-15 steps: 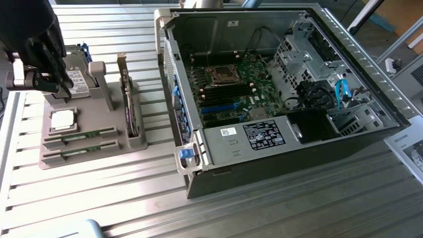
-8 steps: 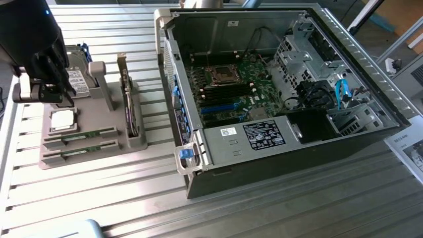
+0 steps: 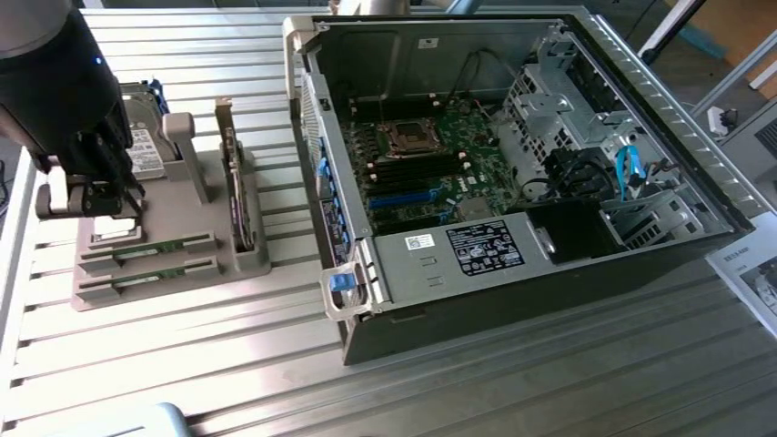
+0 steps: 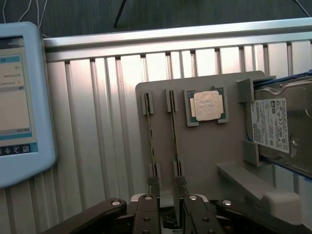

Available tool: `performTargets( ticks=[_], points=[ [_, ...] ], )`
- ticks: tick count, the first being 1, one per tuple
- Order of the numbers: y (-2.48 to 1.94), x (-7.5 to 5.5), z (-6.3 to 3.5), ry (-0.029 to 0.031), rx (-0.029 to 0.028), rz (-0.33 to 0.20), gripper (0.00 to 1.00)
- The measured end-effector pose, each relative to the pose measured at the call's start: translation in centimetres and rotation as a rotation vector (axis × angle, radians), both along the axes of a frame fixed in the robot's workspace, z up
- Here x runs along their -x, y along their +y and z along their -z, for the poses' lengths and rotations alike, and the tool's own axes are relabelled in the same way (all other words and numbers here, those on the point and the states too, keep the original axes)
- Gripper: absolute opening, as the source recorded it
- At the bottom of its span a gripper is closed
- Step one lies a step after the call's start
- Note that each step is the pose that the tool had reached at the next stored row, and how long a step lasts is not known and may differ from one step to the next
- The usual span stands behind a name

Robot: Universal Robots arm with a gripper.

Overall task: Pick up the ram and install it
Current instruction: 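Pick up the ram and move it above insertion slot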

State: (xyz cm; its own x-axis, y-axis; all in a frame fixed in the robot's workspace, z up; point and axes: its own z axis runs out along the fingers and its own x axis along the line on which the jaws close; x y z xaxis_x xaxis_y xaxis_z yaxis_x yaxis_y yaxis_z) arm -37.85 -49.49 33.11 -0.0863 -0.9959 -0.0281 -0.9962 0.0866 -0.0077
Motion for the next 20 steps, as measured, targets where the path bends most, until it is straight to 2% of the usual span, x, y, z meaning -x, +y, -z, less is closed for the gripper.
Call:
performTargets(
  ticks=[7, 20],
  points=[
    [-0.81, 0.0, 1.32, 0.0050, -0.0001, -0.013, 0.26],
    [-1.11, 0.0, 3.64, 0.0100, 0.0002, -0.048, 0.26]
  ],
)
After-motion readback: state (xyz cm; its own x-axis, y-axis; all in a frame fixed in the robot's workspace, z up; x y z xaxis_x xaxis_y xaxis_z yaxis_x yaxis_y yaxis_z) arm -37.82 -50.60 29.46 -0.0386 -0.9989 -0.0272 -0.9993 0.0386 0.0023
